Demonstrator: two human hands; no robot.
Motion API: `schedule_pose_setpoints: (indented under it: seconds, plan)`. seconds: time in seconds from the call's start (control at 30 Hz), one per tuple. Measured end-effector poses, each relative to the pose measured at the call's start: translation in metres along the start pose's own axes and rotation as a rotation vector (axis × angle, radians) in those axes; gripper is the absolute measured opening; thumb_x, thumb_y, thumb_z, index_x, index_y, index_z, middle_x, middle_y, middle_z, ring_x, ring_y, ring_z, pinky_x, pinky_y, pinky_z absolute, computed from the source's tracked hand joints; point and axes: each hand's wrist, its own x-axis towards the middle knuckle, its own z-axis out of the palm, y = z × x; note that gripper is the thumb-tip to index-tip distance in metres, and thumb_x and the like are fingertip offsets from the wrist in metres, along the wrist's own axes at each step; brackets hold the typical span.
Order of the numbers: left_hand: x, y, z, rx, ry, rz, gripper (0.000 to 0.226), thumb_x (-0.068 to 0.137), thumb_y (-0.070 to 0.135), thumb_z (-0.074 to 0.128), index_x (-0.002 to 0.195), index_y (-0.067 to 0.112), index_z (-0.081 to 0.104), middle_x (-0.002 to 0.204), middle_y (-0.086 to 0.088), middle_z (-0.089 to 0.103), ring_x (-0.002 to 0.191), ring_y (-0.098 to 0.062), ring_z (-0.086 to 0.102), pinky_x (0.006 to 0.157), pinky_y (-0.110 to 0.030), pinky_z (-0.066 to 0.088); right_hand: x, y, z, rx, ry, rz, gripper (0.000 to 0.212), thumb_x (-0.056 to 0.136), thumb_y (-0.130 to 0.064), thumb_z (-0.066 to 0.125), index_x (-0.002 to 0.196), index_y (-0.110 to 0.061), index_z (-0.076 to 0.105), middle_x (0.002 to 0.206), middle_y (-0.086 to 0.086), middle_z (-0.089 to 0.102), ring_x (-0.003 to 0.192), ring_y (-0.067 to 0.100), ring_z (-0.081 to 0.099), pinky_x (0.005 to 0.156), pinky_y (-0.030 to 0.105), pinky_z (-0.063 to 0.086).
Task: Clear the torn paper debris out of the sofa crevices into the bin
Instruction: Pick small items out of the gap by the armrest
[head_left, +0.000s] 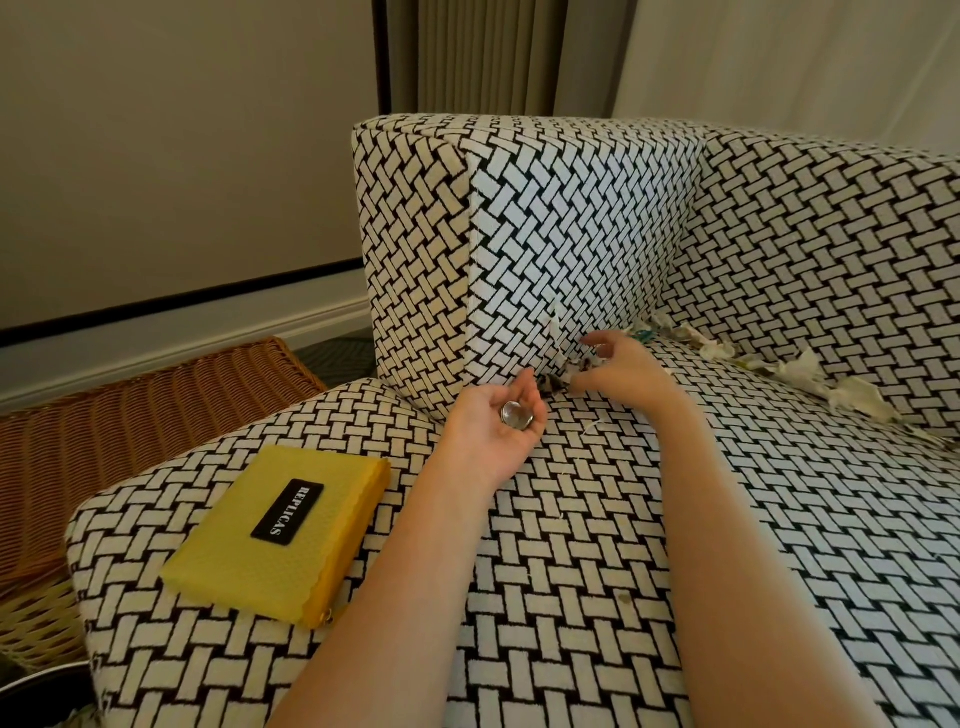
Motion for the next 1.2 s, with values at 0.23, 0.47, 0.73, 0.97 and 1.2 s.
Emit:
schedule_pose_setpoints:
  seconds: [0.23,0.47,0.73,0.97,1.2]
  plan:
    - [-0.003,0.001,0.001,-0.028,0.002,0.009,0.020,0.092,-0.002,0.034,0.101,-0.003,0.052,0.097,-0.011,0.061,0.070,-0.012,0.050,0.064,-0.020,0.044,-0.008,-0.012,0.017,-0.222,-0.033,-0.020,0.096,0.066,-0.031,0.078,0.141,-0.007,0.024,0.144,0.014,0.026,0.132,0.031,0.029,0.106,0.040,0.032]
    - [-0.011,0.002,-0.005,-0.145,0.041,0.034,0.038,0.090,-0.003,0.033,0.126,0.003,0.042,0.095,-0.009,0.063,0.063,-0.011,0.045,0.059,-0.019,0.042,-0.012,-0.034,0.016,-0.115,0.208,-0.172,0.034,0.078,-0.029,0.071,0.102,-0.008,0.059,0.100,0.005,0.062,0.085,0.018,0.055,0.070,0.026,0.043]
    - [-0.019,-0.003,-0.008,-0.074,0.030,0.041,0.025,0.090,-0.003,0.037,0.108,-0.001,0.054,0.092,-0.009,0.059,0.063,-0.012,0.045,0.059,-0.021,0.041,-0.021,-0.036,0.002,-0.502,-0.176,0.023,0.007,0.080,-0.018,0.069,0.079,-0.010,0.068,0.066,-0.002,0.062,0.059,0.007,0.056,0.060,0.021,0.049]
    - [-0.049,0.012,-0.011,-0.095,0.060,0.029,0.021,0.091,-0.003,0.034,0.089,-0.002,0.055,0.091,-0.014,0.056,0.073,-0.016,0.050,0.073,-0.028,0.048,-0.037,-0.053,-0.020,-0.484,-0.125,0.041,0.020,0.077,-0.009,0.069,0.096,-0.002,0.069,0.089,0.009,0.068,0.079,0.019,0.061,0.082,0.033,0.052]
    - [-0.079,0.039,-0.005,-0.069,0.030,0.058,0.033,0.100,0.013,0.027,0.095,-0.006,0.053,0.098,-0.020,0.057,0.102,-0.027,0.055,0.097,-0.035,0.044,-0.087,-0.095,0.000,0.210,-0.224,-0.063,0.022,0.091,-0.017,0.055,0.109,-0.009,0.063,0.102,0.003,0.066,0.085,0.011,0.062,0.064,0.015,0.051]
